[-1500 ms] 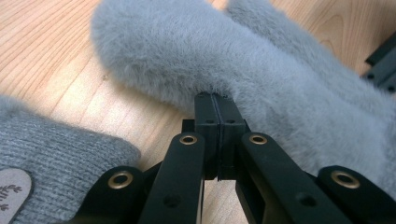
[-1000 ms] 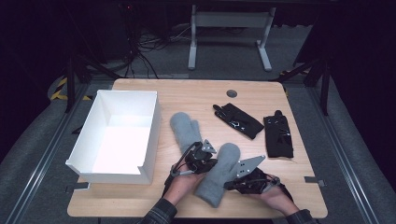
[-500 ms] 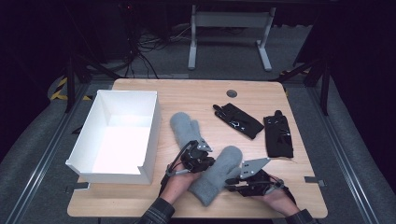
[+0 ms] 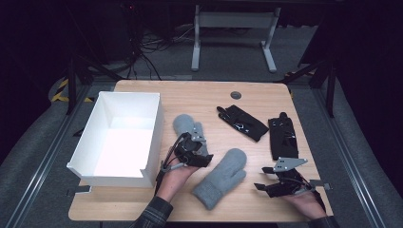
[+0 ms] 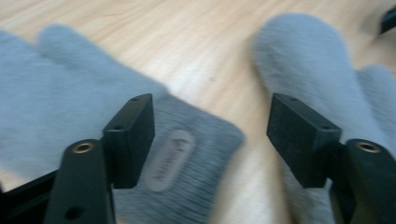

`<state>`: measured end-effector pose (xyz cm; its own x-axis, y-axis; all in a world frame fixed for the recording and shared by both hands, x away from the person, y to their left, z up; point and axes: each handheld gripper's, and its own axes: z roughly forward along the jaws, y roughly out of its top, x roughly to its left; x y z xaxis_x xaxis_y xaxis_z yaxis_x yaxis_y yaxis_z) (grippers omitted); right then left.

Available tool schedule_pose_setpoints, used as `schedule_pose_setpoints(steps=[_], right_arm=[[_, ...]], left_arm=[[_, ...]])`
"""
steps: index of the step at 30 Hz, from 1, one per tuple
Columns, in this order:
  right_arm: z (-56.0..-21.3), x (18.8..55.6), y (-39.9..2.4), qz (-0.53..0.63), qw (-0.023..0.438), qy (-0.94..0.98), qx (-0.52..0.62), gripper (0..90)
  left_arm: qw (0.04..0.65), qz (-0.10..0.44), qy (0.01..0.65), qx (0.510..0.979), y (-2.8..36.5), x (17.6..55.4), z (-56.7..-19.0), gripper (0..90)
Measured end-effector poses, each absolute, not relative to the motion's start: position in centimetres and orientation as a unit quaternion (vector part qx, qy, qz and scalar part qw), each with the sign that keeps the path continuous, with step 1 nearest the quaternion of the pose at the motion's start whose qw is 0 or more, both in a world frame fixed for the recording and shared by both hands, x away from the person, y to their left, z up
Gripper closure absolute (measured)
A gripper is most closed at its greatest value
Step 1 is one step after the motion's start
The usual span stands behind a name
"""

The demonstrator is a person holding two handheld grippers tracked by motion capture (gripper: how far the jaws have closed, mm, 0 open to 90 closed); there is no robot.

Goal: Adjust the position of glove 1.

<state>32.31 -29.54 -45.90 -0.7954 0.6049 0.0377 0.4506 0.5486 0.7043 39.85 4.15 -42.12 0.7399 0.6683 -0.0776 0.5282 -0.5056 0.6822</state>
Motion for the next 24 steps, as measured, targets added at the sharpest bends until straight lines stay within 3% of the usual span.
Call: schedule_pose_setpoints(steps=[2, 4, 9, 12, 15, 24], right_arm=[[-46.0, 32.3, -29.9, 0.366, 0.109, 0.873, 0.305, 27.2], [-46.1, 32.3, -30.0, 0.364, 0.112, 0.872, 0.308, 27.2], [-46.3, 32.4, -30.2, 0.364, 0.112, 0.871, 0.310, 26.9], [-46.4, 32.4, -30.2, 0.365, 0.117, 0.871, 0.307, 26.6], [-46.5, 32.4, -30.2, 0.367, 0.120, 0.870, 0.305, 25.9], [-47.0, 32.4, -29.9, 0.371, 0.145, 0.864, 0.307, 15.5]], left_arm=[[0.357, 0.106, 0.361, 0.855, 4.3, 40.4, -42.0, 30.6], [0.361, 0.108, 0.368, 0.850, 4.5, 40.8, -41.9, 36.0], [0.373, 0.086, 0.366, 0.848, 4.3, 41.6, -42.1, 70.2], [0.376, 0.060, 0.354, 0.854, 3.6, 42.0, -42.7, 85.8], [0.352, 0.052, 0.345, 0.869, 2.7, 42.1, -43.5, 90.0], [0.307, 0.073, 0.359, 0.878, 4.1, 40.7, -43.6, 90.0]])
